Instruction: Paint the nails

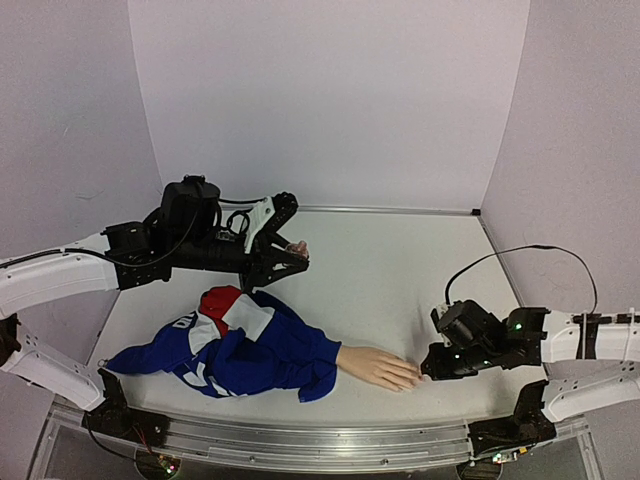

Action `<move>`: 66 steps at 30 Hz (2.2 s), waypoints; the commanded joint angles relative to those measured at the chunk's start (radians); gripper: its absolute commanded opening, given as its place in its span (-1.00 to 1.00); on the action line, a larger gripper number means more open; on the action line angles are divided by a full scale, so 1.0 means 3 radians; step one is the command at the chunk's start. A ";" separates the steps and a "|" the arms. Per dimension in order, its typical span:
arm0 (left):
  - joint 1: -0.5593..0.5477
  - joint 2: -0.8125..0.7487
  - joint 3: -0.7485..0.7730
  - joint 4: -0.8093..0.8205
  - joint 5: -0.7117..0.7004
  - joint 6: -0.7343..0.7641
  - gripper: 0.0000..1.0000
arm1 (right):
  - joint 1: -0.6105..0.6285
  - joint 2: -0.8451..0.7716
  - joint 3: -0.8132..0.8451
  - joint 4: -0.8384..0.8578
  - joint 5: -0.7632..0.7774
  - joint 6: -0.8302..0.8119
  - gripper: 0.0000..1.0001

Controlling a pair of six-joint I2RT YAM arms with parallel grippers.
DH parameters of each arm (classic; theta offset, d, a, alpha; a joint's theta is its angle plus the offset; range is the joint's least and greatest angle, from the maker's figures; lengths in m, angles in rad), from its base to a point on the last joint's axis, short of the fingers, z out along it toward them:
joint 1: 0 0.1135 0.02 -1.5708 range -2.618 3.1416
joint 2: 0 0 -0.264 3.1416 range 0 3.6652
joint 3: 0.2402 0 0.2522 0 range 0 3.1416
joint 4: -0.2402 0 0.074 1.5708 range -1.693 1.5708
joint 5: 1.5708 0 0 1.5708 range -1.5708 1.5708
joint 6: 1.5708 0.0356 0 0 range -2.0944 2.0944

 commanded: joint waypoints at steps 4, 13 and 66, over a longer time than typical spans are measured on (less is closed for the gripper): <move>-0.0016 -0.0068 0.0104 0.0080 0.0041 0.0059 -1.00 | 0.0016 0.0079 -0.0018 -0.0079 0.0073 0.0053 -1.00; -0.0016 -0.0075 0.0100 0.0080 0.0041 0.0058 -1.00 | 0.0016 0.0130 -0.0021 -0.0081 0.0124 0.0074 -1.00; -0.0016 -0.0075 0.0105 0.0080 0.0055 0.0058 -1.00 | 0.0014 -0.0251 -0.0042 -0.0275 0.0155 0.0013 -1.00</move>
